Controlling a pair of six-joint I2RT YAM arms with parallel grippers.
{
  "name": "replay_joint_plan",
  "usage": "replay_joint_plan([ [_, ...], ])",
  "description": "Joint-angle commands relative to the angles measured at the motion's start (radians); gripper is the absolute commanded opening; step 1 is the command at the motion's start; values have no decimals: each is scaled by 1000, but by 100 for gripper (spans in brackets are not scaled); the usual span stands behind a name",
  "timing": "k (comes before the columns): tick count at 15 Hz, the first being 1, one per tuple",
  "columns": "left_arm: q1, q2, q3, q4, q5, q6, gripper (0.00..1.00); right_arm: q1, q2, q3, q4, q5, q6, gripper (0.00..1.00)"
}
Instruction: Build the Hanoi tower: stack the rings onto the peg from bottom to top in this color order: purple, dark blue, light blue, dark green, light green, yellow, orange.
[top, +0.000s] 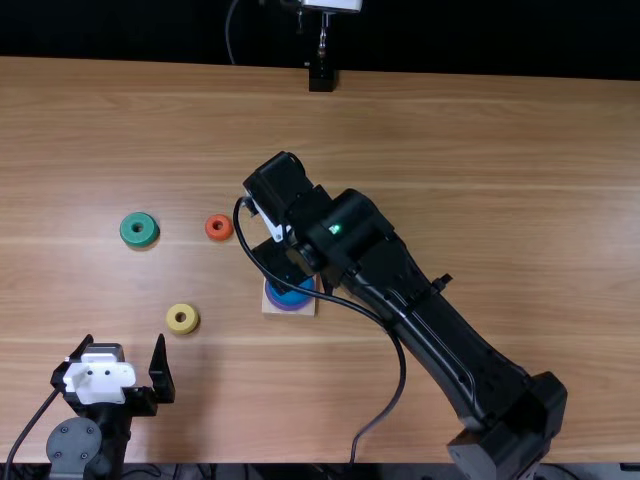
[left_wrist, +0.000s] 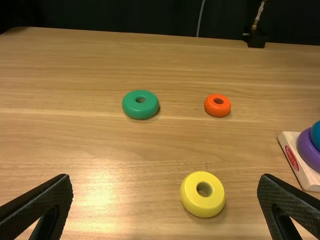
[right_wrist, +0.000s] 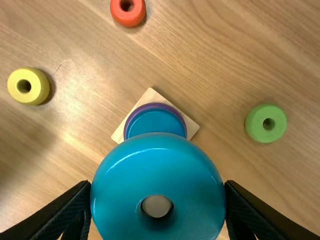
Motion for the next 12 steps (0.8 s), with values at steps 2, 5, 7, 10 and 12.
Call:
replay_joint_plan([
  [2,5,-12,-106,-83,-1,6,100,38,10,-21,-26,-1,5,100],
  [5,5,-12,-106,-83,-1,6,100,39,8,-19,-29,-1,7,100],
  [7,5,-12,-106,-83,-1,6,100,38,5,-12,-24,3,9,100],
  [10,5,-12,-106,-83,-1,6,100,27,2,-15,4,5,7,100],
  [12,5,-12,-106,-83,-1,6,100,-28,-24,-29,39,5,7,100],
])
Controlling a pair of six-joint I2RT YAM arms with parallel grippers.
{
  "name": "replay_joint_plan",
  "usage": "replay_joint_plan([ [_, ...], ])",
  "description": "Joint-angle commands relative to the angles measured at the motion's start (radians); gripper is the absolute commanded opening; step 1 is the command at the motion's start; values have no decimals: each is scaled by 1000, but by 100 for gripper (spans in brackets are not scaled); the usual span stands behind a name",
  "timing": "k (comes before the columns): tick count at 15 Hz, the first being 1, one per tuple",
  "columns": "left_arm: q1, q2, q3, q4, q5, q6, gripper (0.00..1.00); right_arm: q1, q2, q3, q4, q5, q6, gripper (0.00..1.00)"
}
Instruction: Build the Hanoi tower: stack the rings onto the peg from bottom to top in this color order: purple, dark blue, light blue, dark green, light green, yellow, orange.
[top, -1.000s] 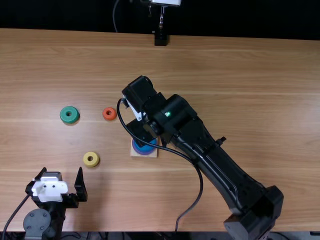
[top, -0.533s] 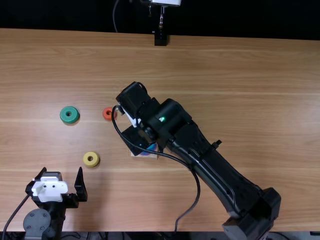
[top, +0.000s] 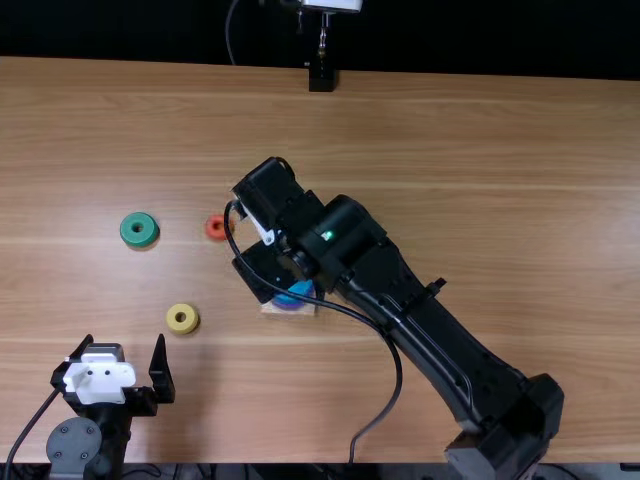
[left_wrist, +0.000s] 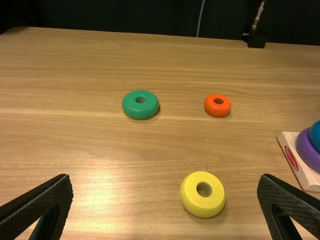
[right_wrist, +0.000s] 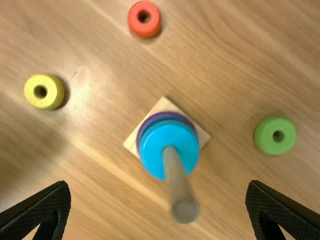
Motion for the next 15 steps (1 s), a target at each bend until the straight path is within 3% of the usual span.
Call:
replay_joint_plan([
  [1,3,-12,-105,-82,-2,6,100,-72,-61,-44,6,4,7,100],
  [4,3,-12,-105,-82,-2,6,100,-147,-157,-176,109,5,-1,100],
  [8,5,-12,-105,-82,-2,6,100,-305,-351,-449,328,2,-8,100],
  [13,5,-12,-105,-82,-2,6,100,-315,-518,-620,346,13,3,100],
  [15,5,-12,-105,-82,-2,6,100,-359,-630,-742,403,22,7,100],
])
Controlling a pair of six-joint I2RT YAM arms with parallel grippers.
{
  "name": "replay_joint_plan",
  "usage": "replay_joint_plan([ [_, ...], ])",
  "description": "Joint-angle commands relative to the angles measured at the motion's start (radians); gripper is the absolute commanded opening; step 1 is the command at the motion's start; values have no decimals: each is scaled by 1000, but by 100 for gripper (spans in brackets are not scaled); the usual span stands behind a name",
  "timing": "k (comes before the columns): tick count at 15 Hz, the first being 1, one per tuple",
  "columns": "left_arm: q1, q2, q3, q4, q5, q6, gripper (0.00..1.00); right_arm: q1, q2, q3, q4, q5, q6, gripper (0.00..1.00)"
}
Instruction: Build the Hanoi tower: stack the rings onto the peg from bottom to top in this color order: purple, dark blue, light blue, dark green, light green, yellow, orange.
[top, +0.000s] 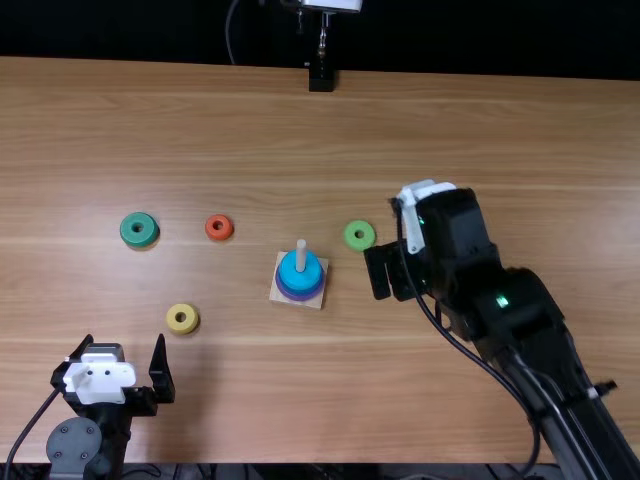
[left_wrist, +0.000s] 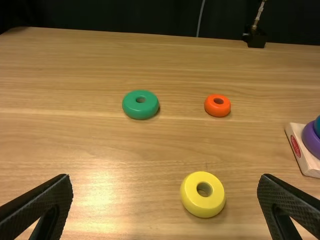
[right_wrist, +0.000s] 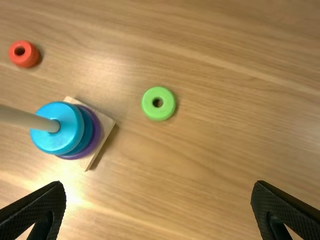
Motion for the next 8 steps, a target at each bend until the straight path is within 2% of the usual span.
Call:
replay_joint_plan([
  [1,5,-12,-106,-82,-2,5,100,-53,-107,-100,79,16,8,100],
  [4,5,-12,-106,-82,-2,5,100,-161,-260,-315,355,14,-6,100],
  [6,3,-12,-106,-82,-2,5,100,-217,-398,-422,442,5,-6,100],
  [7,3,-12,-106,-82,-2,5,100,-247,-468,-468,473,-25,-16,100],
  [8,5,-12,-106,-82,-2,5,100,-276,-526,-513,506,-71,-40,100],
])
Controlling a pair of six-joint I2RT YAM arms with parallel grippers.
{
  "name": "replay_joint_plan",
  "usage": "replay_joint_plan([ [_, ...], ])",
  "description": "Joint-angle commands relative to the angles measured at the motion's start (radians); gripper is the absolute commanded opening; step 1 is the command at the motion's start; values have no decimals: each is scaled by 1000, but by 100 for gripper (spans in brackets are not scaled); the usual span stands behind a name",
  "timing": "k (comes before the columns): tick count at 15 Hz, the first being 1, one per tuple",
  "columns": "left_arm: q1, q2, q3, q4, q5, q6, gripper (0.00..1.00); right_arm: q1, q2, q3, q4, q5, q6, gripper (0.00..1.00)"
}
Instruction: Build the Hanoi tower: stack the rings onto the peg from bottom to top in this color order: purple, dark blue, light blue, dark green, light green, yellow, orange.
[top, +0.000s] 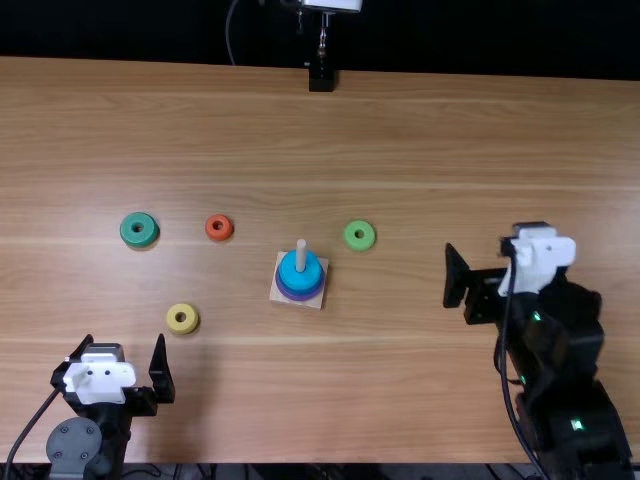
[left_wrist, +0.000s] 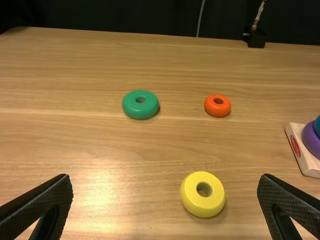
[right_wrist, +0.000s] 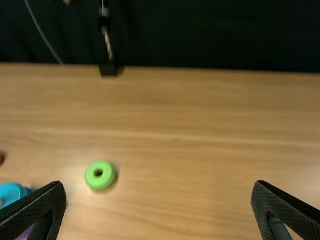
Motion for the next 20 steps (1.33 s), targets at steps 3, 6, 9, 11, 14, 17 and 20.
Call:
replay_joint_plan([
  [3,3,-12,-106,-83,-1,6,100,-90,-173,-133,35,-121,-53,100],
  [6,5,-12,-106,-83,-1,6,100,-120,-331,-254,35,-121,-48,100],
  [9,5,-12,-106,-83,-1,6,100,-121,-545,-364,26,-119,-51,100],
  [11,5,-12,-106,-83,-1,6,100,-126,-621,-443,26,-119,-53,100],
  [14,5,-12,-106,-83,-1,6,100,-129,-726,-567,21,-113,-46,100],
  [17,5,-12,-106,-83,-1,6,100,-167,-847,-671,22,-111,-51,100],
  [20,5,-12,-106,-83,-1,6,100,-178,-908,-722,30,-115,-53,100],
])
